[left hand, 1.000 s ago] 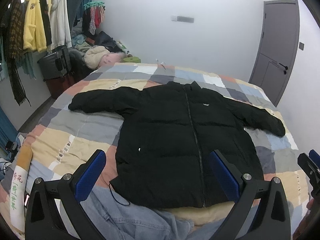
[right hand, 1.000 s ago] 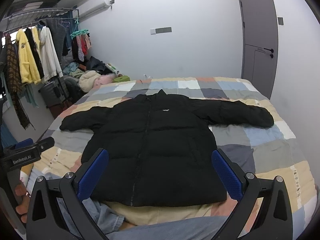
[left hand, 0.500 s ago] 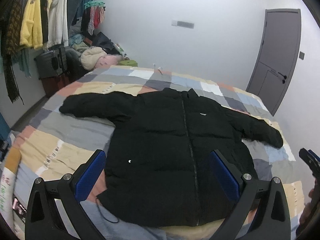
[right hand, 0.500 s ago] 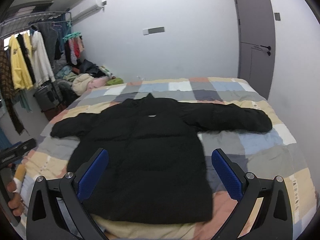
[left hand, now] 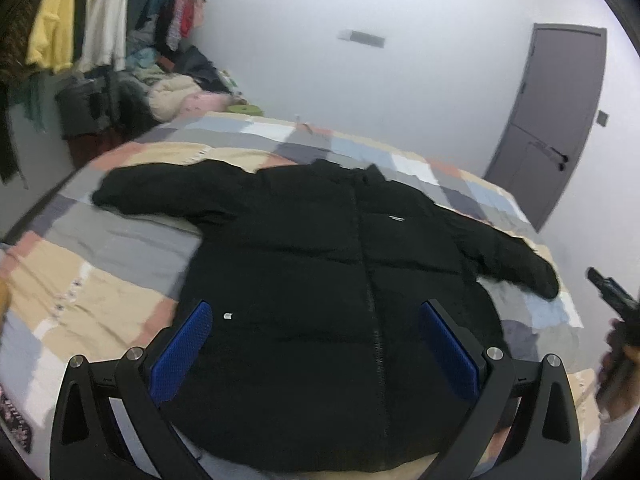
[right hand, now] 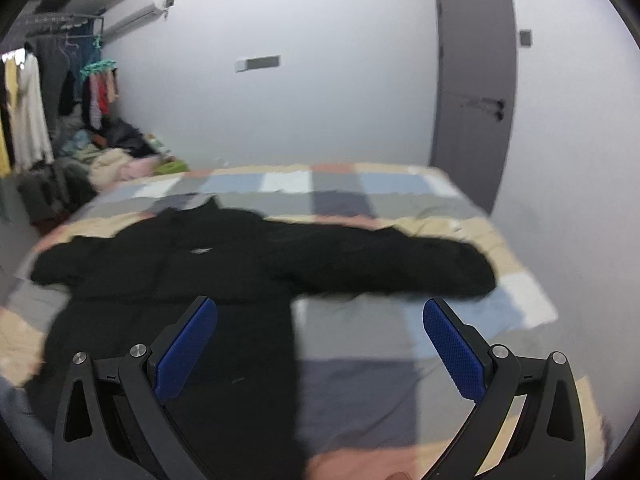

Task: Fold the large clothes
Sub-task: 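Reach the right tool to the jacket sleeve cuff and grasp it, then lift the sleeve with the right tool and fold it across the jacket body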

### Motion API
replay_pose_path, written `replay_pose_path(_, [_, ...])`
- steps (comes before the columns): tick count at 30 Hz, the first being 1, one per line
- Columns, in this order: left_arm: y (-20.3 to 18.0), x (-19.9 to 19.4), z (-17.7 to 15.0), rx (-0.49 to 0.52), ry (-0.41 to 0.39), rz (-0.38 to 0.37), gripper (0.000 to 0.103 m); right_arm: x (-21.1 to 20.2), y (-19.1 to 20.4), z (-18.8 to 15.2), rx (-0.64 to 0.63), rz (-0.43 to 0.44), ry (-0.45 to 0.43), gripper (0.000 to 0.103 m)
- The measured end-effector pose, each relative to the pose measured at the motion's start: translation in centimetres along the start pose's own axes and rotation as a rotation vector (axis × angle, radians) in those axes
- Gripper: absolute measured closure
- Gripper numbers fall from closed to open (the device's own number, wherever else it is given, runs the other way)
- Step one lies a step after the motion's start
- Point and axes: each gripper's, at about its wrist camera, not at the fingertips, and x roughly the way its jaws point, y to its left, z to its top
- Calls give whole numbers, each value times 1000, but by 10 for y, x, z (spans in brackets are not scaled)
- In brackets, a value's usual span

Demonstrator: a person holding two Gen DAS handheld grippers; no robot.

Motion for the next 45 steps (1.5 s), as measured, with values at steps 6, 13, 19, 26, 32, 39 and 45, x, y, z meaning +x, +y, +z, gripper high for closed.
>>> replay_pose_path(6, [5,25,-4,-47,-3,-25,0,86,-86,-34,170,-17,64,0])
replay_pose_path(13, [13,73,-9,-96,32,16,0,163,-182,-67,483,37,121,0])
replay_pose_path(19, [10,110,-13,-94,59,49,0,224,-242,-86,808,66,97,2])
replay_pose_path(26, [6,133,-12,-74,43,91,0,282,-276,-96,975,50,81,3])
replay_pose_path(32, [-1,154,-12,-49,73,138,0,308,-291,-82,966,47,-2,5])
replay_pose_path(39, [2,166,-13,-48,110,148,0,323,-305,-72,1000,48,-28,75])
replay_pose_path(45, [3,151,-8,-18,89,151,0,291,-308,-28,891,20,-58,96])
